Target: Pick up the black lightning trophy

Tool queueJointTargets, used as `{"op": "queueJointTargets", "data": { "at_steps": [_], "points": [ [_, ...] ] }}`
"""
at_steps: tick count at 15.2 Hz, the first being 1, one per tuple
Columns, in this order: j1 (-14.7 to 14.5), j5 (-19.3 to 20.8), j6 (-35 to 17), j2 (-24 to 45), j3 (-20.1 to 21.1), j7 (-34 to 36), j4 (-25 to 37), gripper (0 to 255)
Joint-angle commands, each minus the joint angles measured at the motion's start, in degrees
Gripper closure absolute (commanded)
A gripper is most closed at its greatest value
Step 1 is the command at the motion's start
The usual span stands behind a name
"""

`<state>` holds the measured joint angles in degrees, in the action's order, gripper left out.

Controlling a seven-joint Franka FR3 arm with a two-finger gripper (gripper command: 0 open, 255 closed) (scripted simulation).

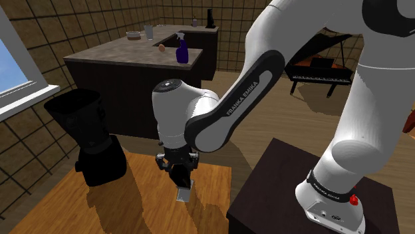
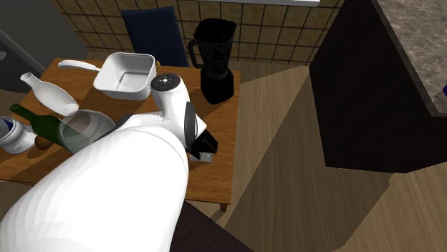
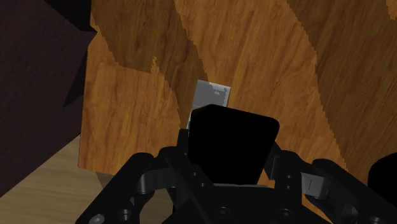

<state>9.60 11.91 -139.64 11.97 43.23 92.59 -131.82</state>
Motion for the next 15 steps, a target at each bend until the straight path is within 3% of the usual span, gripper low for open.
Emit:
{"op": "queueJointTargets", "data": {
  "at_steps": [1,6,15],
  "points": [
    [0.02,0.03,-0.04,0.04,-0.04,-0.02,-0.06,255],
    [0.06,0.01,-0.09,0.00,-0.04,-0.05,-0.14,255],
    [2.12,-7.38,5.97,-6.70,2.41,-5.21,1.37,255]
  ]
}}
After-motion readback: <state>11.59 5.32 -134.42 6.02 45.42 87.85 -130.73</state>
